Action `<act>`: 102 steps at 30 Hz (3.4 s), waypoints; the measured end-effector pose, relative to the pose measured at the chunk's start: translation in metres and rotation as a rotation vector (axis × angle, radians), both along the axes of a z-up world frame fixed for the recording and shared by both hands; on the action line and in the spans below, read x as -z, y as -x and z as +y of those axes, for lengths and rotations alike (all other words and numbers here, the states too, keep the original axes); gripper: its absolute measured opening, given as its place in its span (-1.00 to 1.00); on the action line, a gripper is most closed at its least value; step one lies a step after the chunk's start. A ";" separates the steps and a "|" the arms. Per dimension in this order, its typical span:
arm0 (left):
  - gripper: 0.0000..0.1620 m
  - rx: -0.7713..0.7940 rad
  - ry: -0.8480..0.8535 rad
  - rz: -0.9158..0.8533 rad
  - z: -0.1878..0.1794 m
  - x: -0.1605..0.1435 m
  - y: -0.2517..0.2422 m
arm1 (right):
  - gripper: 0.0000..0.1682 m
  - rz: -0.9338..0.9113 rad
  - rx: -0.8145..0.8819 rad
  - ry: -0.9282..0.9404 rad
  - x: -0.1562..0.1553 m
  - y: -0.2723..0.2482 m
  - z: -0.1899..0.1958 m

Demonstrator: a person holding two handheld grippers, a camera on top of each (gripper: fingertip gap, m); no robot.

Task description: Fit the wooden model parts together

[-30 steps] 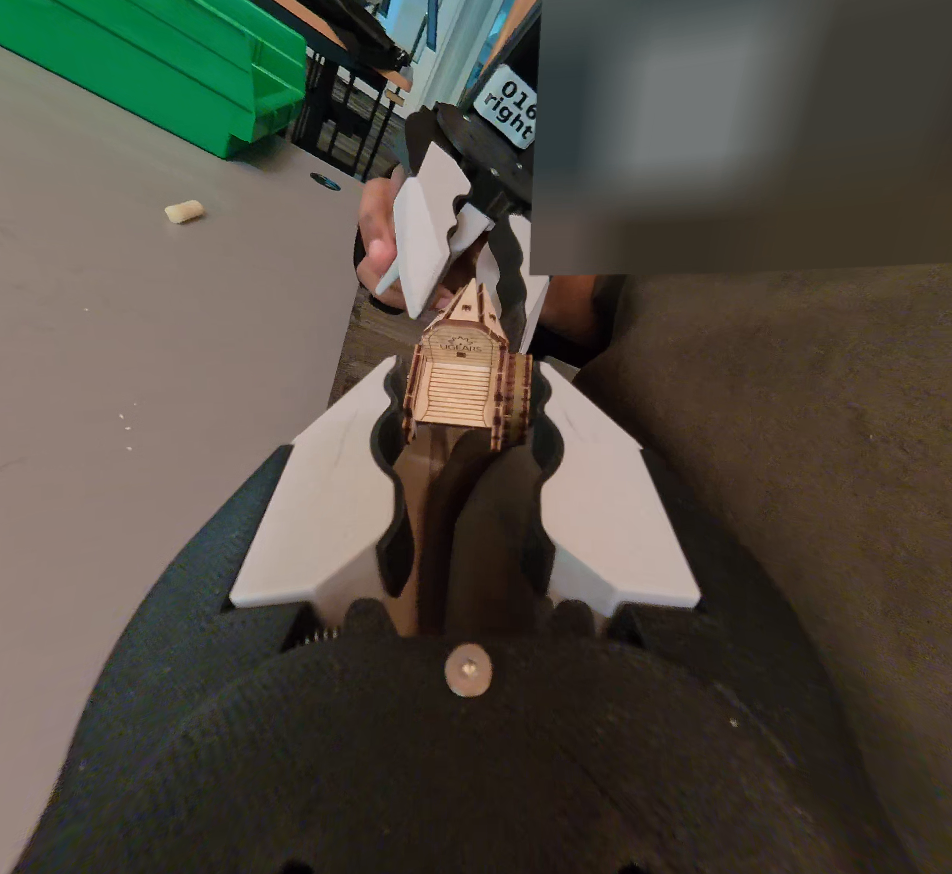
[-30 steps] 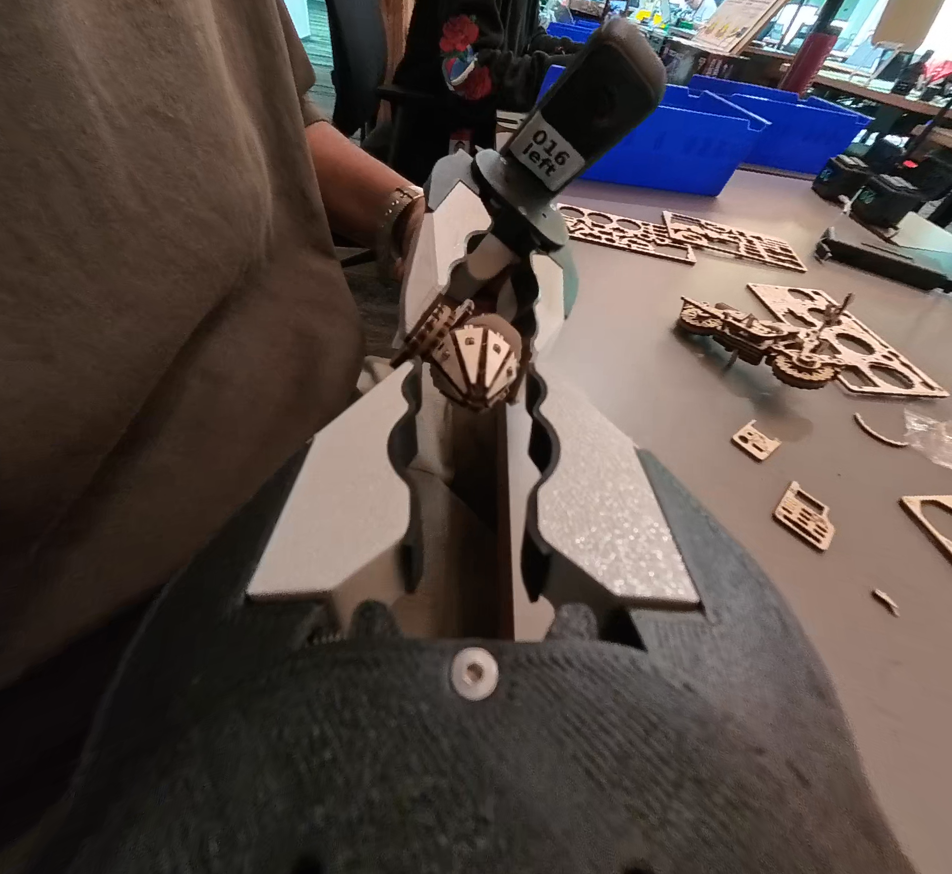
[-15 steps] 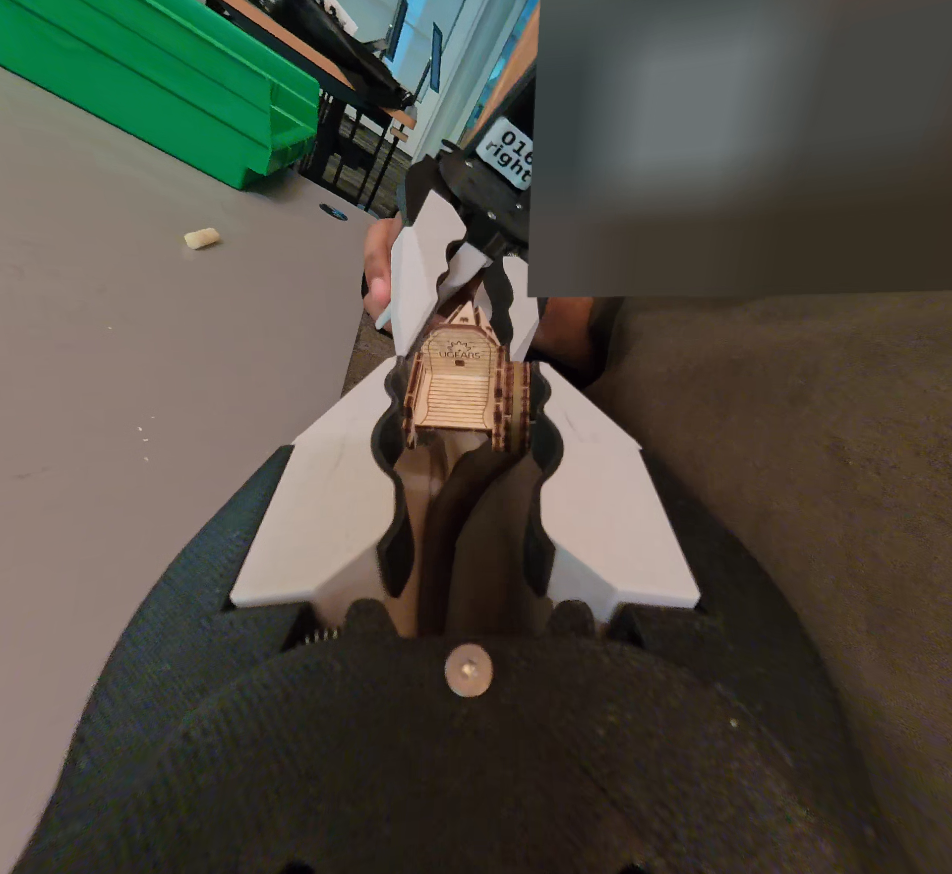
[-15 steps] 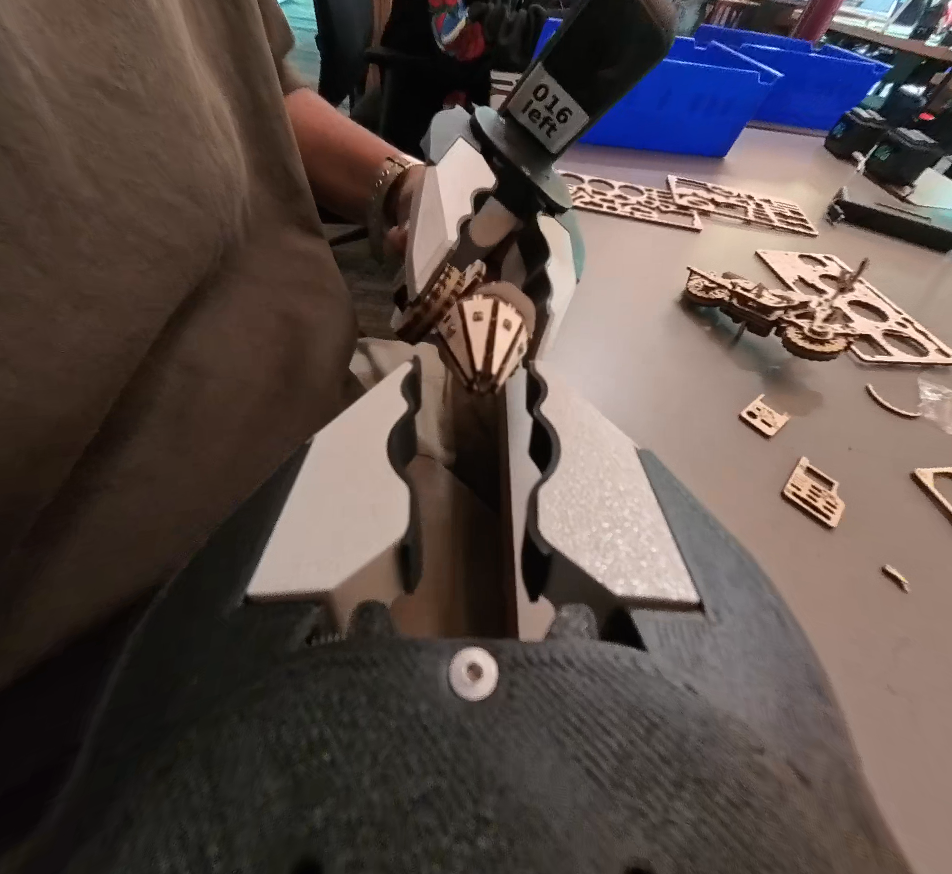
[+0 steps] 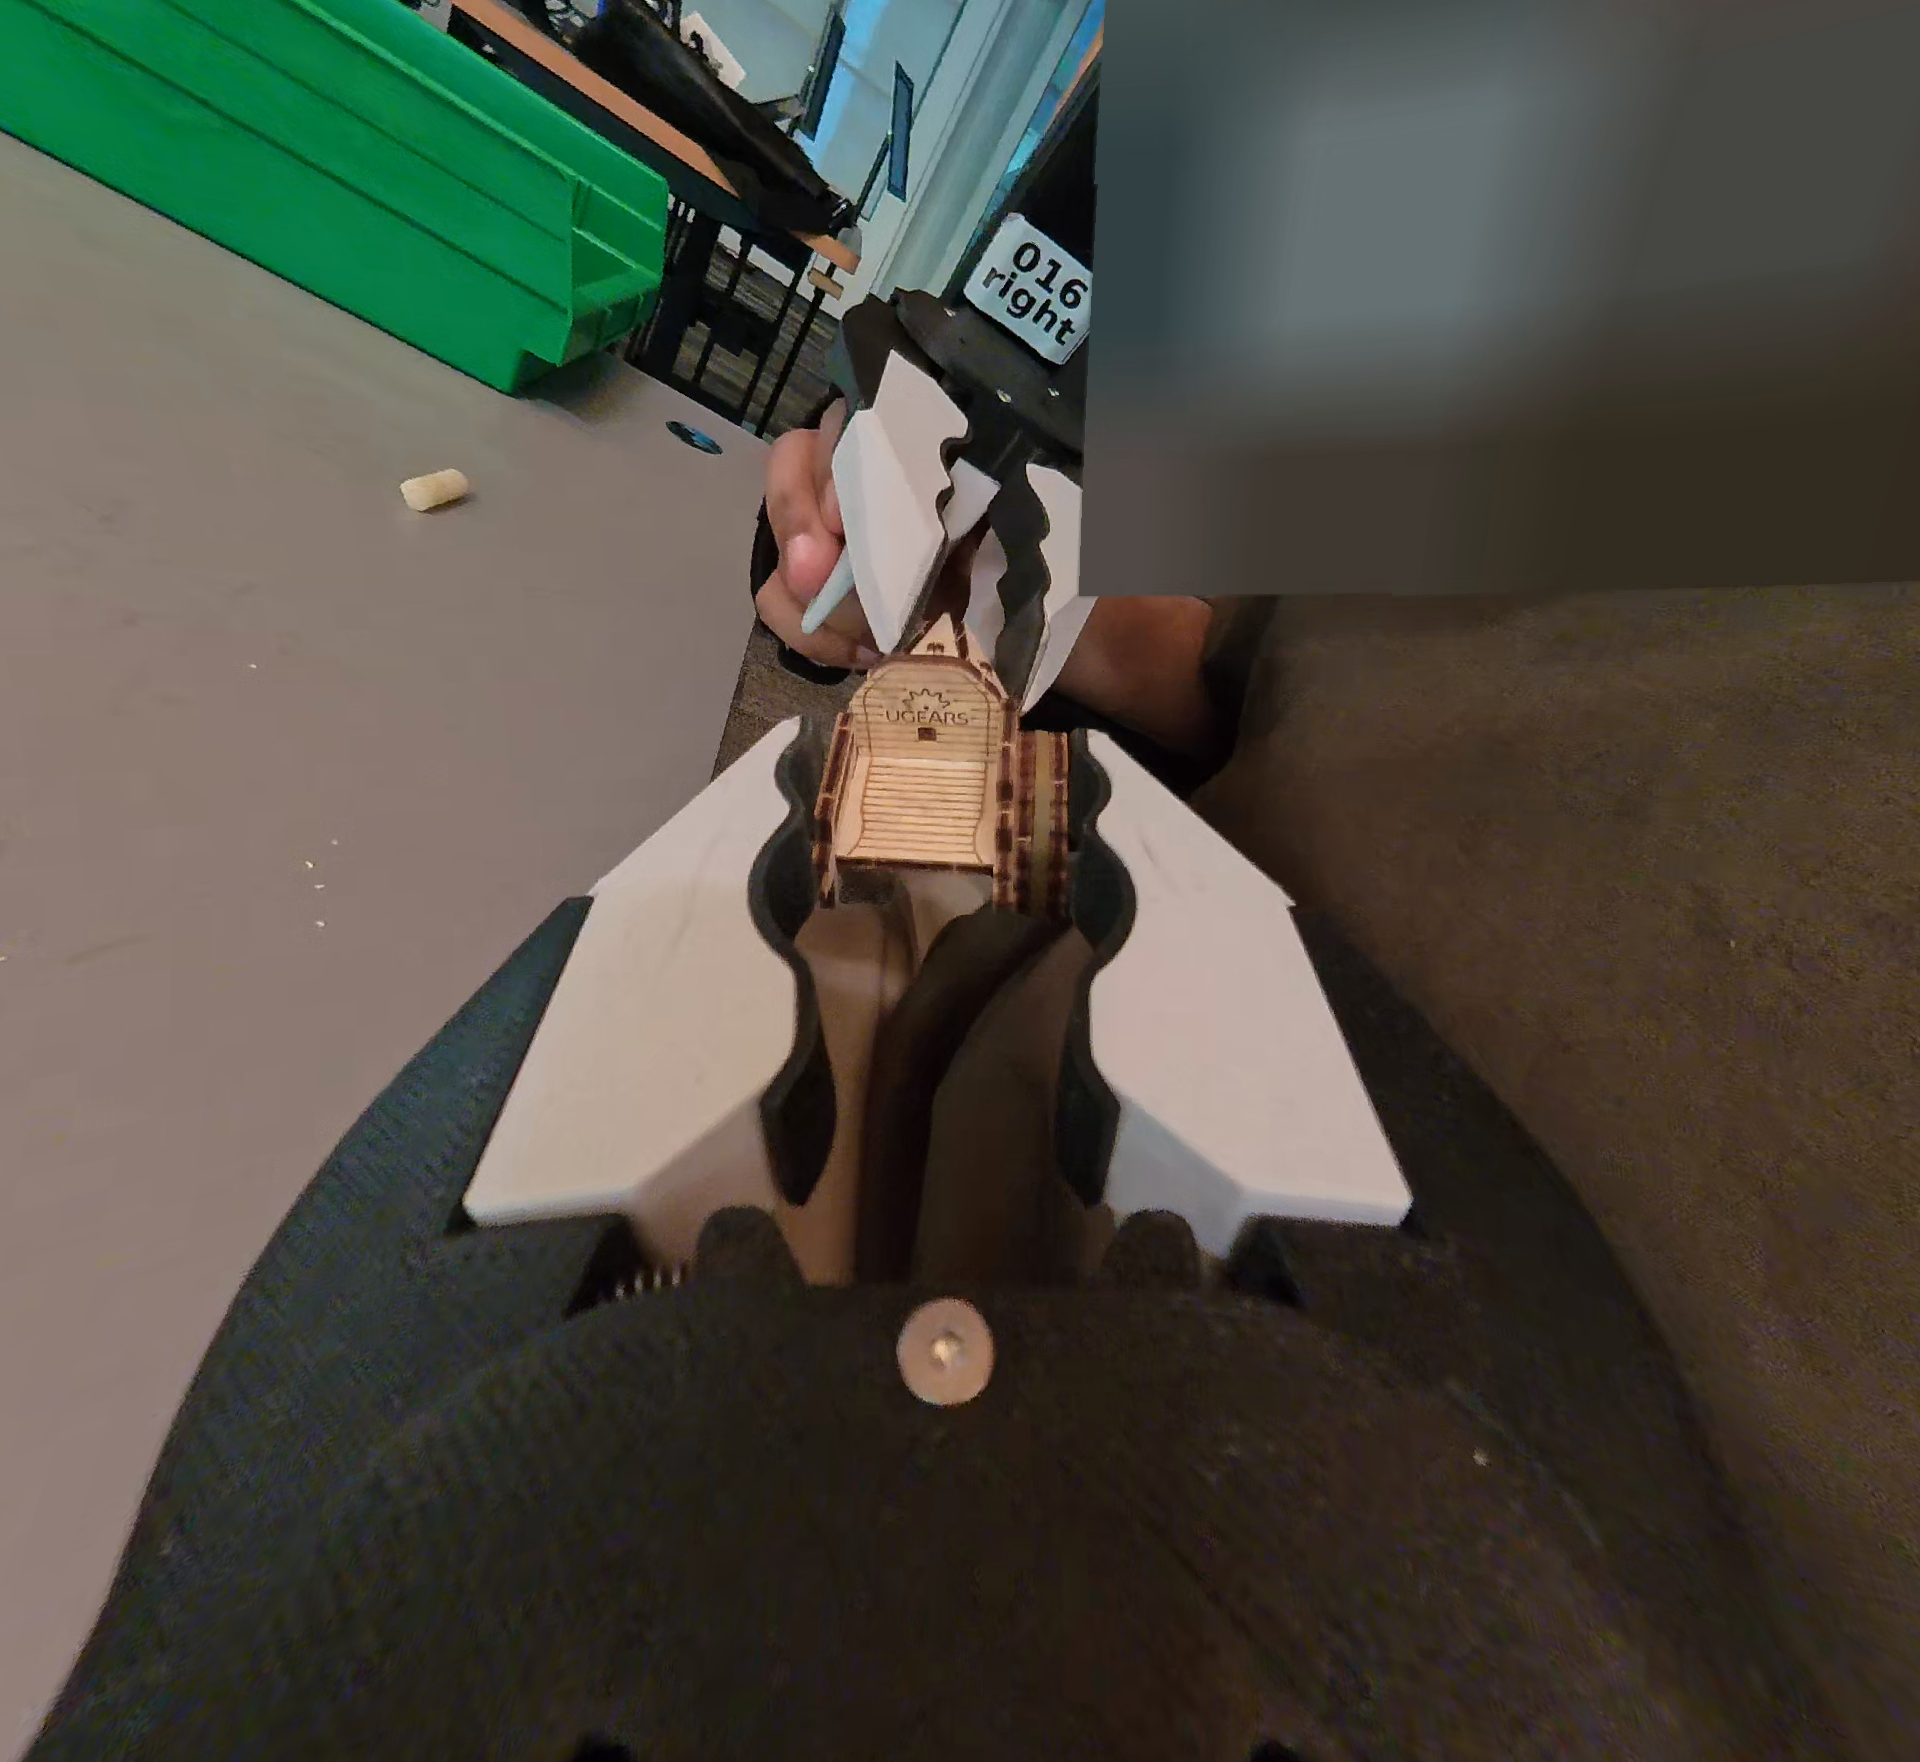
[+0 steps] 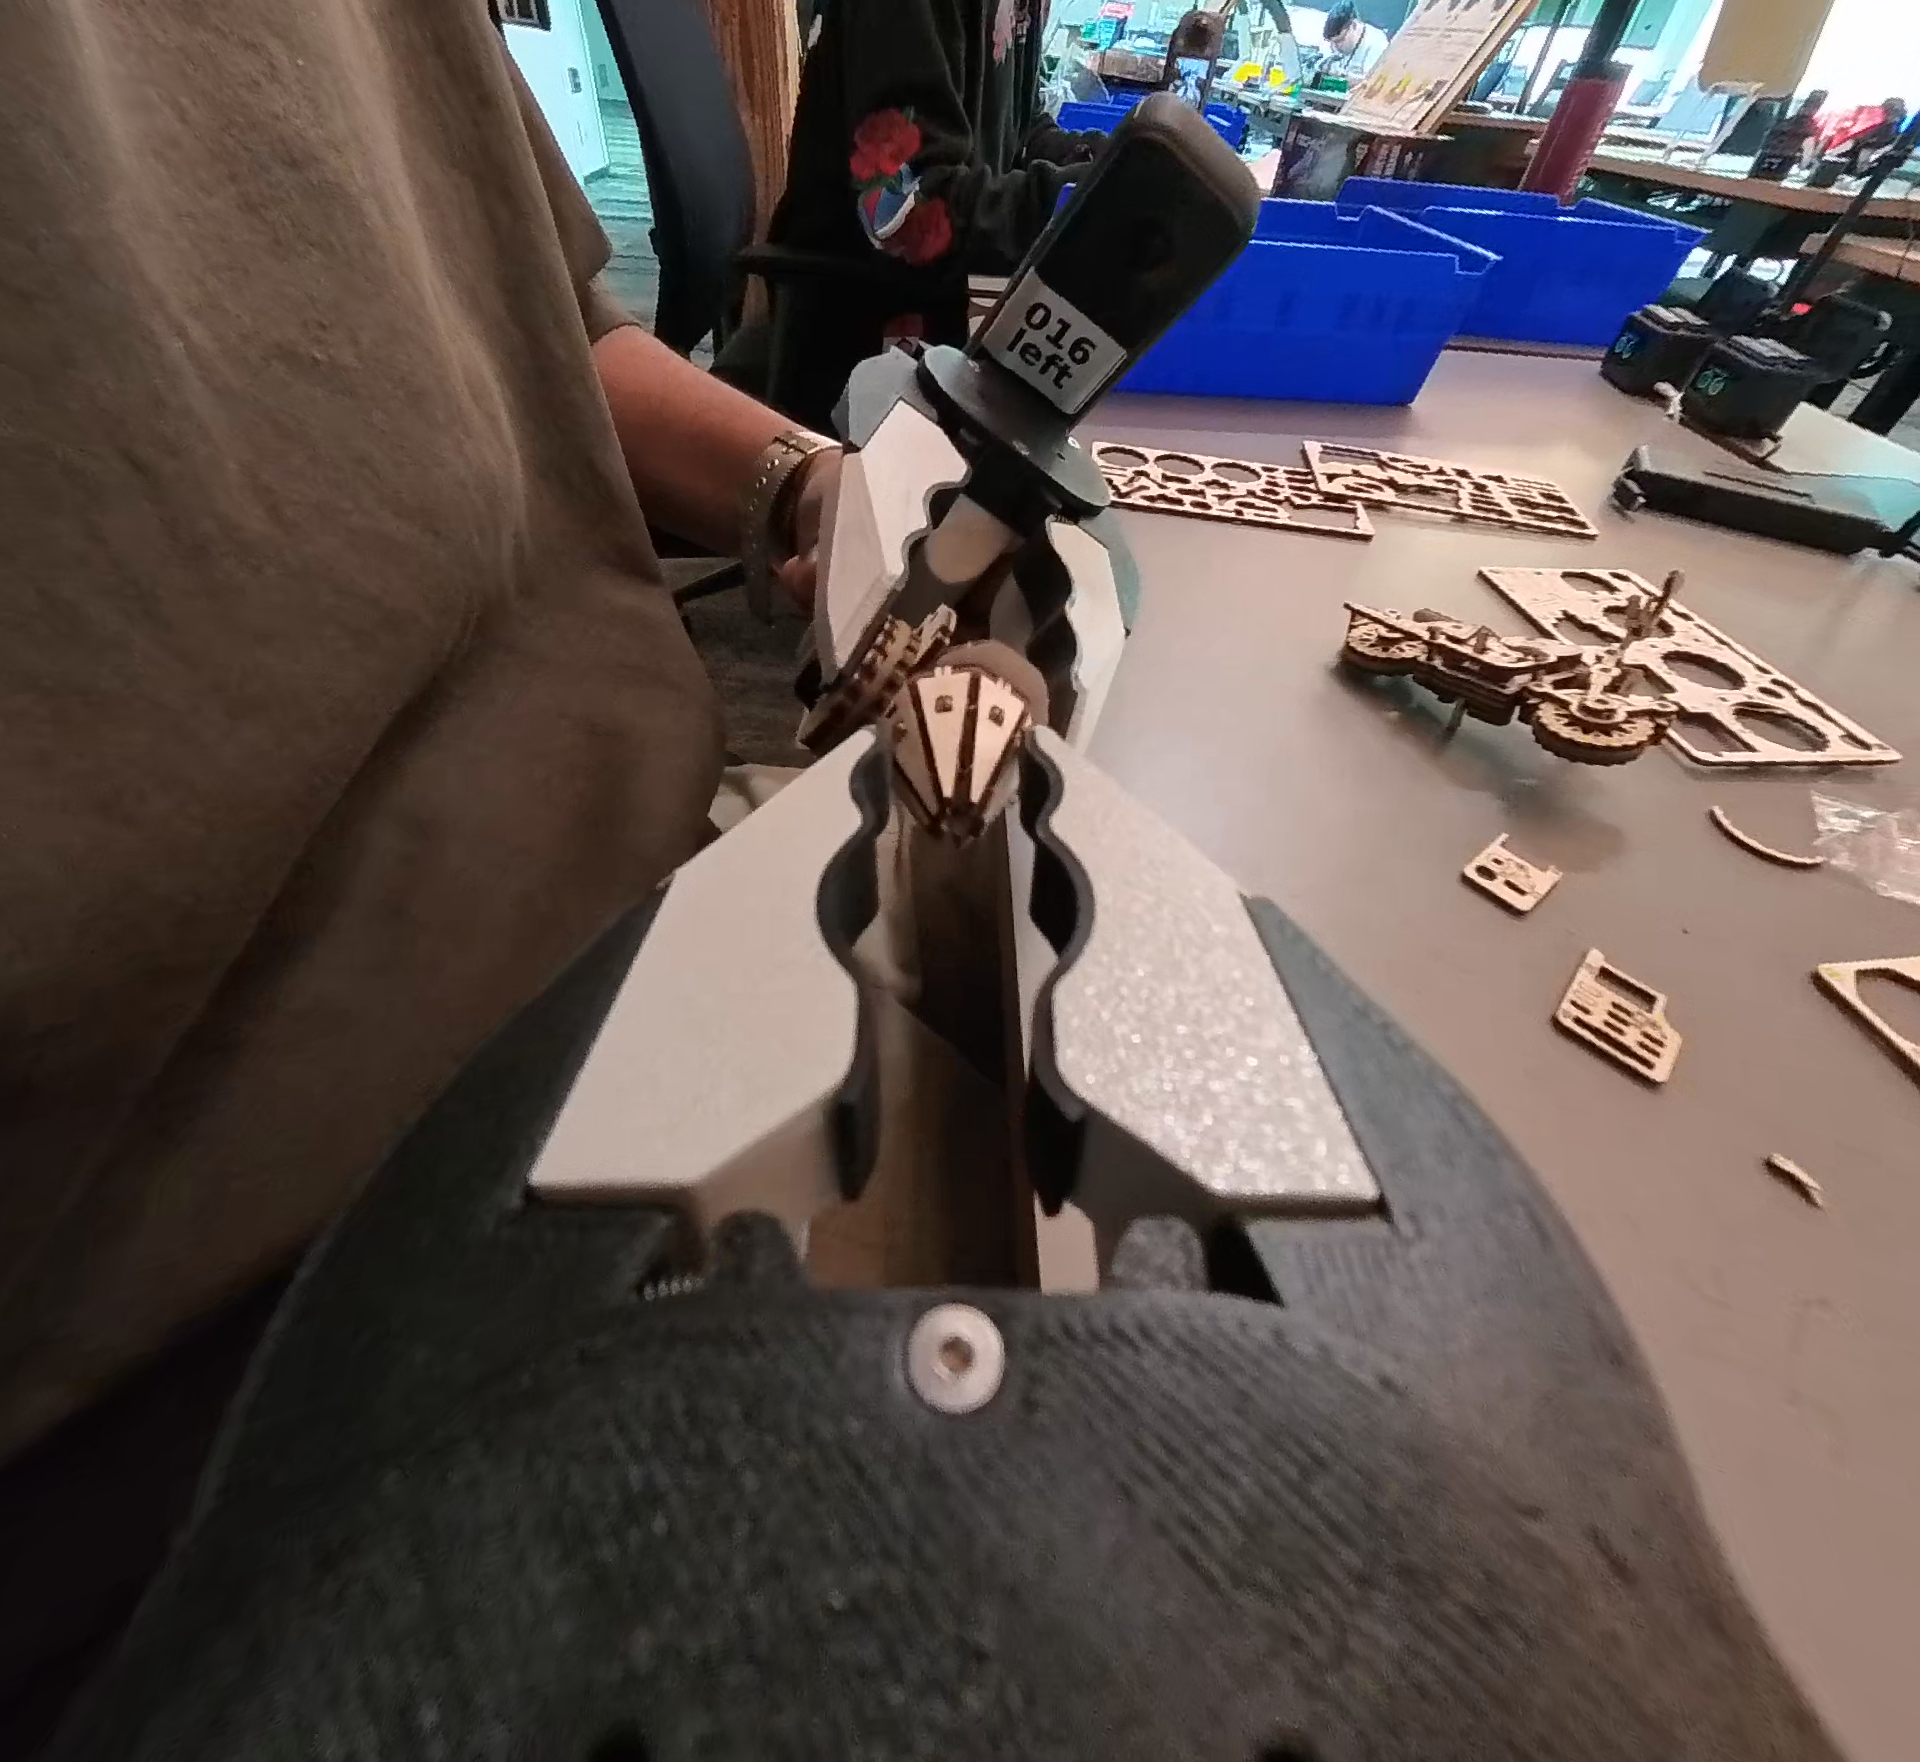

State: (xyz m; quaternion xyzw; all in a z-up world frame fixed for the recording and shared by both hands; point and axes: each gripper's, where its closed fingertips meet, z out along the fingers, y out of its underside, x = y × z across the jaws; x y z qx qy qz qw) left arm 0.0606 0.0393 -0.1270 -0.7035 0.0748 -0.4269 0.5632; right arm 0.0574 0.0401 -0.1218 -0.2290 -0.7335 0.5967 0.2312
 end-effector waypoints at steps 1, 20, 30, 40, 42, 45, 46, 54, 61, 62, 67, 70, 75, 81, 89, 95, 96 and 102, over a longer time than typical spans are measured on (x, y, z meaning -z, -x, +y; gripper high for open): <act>-0.47 -0.002 -0.003 -0.001 0.000 0.000 0.000 | -0.72 -0.002 0.004 0.003 0.000 0.000 0.001; -0.46 -0.054 -0.062 -0.043 0.001 -0.013 0.011 | -0.67 -0.049 0.021 0.127 -0.008 0.004 0.015; -0.46 -0.137 -0.173 0.189 0.003 -0.011 0.010 | -0.68 -0.058 0.004 0.205 -0.018 0.002 0.010; -0.45 -0.160 -0.210 0.255 0.002 -0.011 0.008 | -0.82 -0.083 0.026 0.189 -0.013 0.006 0.013; -0.45 -0.162 -0.216 0.264 0.002 -0.012 0.008 | -0.82 -0.087 0.025 0.194 -0.013 0.006 0.013; -0.45 -0.166 -0.218 0.268 0.002 -0.011 0.009 | -0.82 -0.093 0.027 0.199 -0.013 0.007 0.013; -0.45 -0.168 -0.218 0.269 0.002 -0.012 0.009 | -0.82 -0.094 0.028 0.199 -0.013 0.007 0.013; -0.46 -0.149 -0.193 0.254 0.003 -0.009 0.007 | -0.75 -0.047 0.034 0.164 -0.013 0.006 0.013; -0.46 -0.025 -0.126 0.127 -0.003 -0.007 -0.004 | -0.56 -0.011 -0.043 0.111 -0.011 -0.004 -0.001; -0.46 -0.011 -0.119 0.111 -0.004 -0.008 -0.005 | -0.55 -0.004 -0.048 0.093 -0.010 -0.005 -0.002; -0.46 0.025 -0.091 0.033 -0.006 -0.011 -0.006 | -0.53 0.027 -0.055 0.010 -0.002 -0.007 -0.010; -0.47 0.040 -0.077 0.001 -0.007 -0.011 -0.008 | -0.55 0.056 -0.040 -0.031 -0.001 -0.006 -0.012; -0.47 0.049 -0.055 -0.038 -0.005 -0.011 -0.009 | -0.64 0.106 -0.008 -0.104 0.001 -0.004 -0.011; -0.47 0.041 -0.046 -0.057 -0.004 -0.012 -0.007 | -0.64 0.145 0.013 -0.170 0.003 -0.003 -0.010; -0.47 0.026 -0.045 -0.073 -0.003 -0.013 -0.003 | -0.64 0.122 0.036 -0.167 0.003 0.000 -0.010; -0.47 0.015 -0.036 -0.107 -0.001 -0.014 0.002 | -0.65 0.180 0.080 -0.179 -0.003 0.002 -0.005; -0.47 0.019 -0.033 -0.104 -0.002 -0.013 0.001 | -0.64 0.179 0.078 -0.181 -0.003 0.002 -0.005; -0.47 0.041 -0.019 -0.121 -0.002 -0.013 -0.002 | -0.62 0.171 0.055 -0.173 -0.002 0.000 -0.008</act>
